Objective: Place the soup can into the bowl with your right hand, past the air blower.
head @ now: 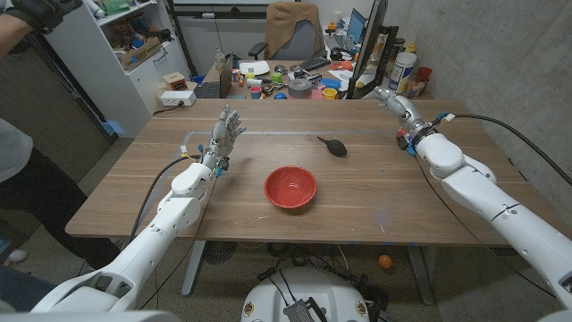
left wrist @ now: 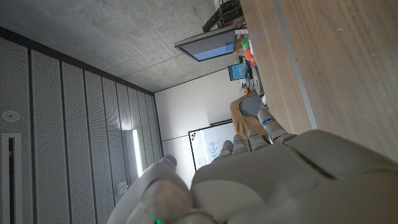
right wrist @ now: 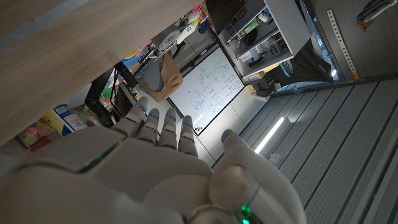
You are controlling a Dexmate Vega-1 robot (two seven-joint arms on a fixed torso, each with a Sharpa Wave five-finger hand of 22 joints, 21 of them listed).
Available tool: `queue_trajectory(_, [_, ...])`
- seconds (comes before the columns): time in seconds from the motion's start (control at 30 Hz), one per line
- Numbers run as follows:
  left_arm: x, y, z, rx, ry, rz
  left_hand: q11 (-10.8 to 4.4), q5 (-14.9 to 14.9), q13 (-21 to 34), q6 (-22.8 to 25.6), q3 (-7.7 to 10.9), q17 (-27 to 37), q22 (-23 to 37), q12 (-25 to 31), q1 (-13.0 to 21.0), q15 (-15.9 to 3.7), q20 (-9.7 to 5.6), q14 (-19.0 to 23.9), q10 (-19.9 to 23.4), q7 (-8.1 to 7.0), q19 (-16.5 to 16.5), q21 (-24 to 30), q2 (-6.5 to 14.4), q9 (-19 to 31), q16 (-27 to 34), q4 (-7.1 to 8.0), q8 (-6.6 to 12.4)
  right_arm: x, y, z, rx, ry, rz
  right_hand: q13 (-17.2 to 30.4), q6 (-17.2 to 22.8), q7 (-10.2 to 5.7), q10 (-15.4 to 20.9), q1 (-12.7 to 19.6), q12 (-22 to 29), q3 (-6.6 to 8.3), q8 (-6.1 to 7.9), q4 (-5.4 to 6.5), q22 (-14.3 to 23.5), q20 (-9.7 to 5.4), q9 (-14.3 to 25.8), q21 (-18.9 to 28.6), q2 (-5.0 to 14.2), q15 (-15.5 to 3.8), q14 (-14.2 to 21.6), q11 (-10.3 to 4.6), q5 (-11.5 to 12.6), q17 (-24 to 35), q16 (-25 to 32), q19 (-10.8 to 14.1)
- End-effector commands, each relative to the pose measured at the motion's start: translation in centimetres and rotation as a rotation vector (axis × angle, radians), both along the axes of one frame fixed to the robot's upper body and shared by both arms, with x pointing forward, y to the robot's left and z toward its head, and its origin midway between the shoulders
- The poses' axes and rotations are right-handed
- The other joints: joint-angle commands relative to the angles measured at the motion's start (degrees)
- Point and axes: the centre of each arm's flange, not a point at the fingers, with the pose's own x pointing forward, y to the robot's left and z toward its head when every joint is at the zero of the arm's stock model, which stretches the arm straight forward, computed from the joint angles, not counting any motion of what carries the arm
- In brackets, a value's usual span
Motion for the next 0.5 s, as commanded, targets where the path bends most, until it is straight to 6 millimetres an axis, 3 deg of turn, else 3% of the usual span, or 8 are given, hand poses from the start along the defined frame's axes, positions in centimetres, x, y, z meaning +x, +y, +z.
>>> queue_trajectory(0.03, [0.0,0.0,0.0,0.001,-0.004,-0.006,0.04,0.30,0.24,-13.20,0.04,0.17,0.16,0.22,-0.36,0.27,0.38,-9.22,-12.88,-0.28,-6.97,0.11,6.13,0.13,0.20,-0.37,0.11,-2.5,-0.1,4.0,-0.179,-0.093,-0.171,0.16,0.79,-0.24,0.75,1.09,0.03,0.45,0.30,-0.48,0.32,0.38,0.12,-0.12,0.35,-0.27,0.05,0.09,-0.02,0.23,-0.18,-0.39])
queue_trajectory(0.37, [-0.1,0.1,0.3,0.011,-0.011,-0.005,0.10,0.32,0.24,-13.29,0.02,0.16,0.14,0.17,-0.35,0.22,0.41,-9.27,-12.97,-0.43,-6.92,0.09,6.10,0.14,0.19,-0.38,0.05,-4.2,-0.6,7.2,-0.266,-0.171,-0.325,0.16,1.83,-0.71,2.00,2.80,0.27,1.52,0.28,-1.59,0.38,0.20,0.12,-0.20,0.71,-0.65,0.90,-0.21,0.09,0.21,-0.09,0.11])
queue_trajectory(0.5, [-0.2,-0.2,0.4,0.017,-0.016,-0.009,0.11,0.34,0.24,-13.32,0.01,0.16,0.13,0.16,-0.34,0.24,0.49,-9.29,-13.01,-0.50,-6.94,0.07,6.10,0.14,0.18,-0.38,0.02,-4.8,-0.6,7.7,-0.283,-0.212,-0.427,0.15,4.00,-1.44,3.64,4.46,0.60,3.22,0.56,-1.98,0.53,-0.72,0.14,0.15,2.27,-1.96,3.21,-0.95,0.31,0.38,0.54,1.63])
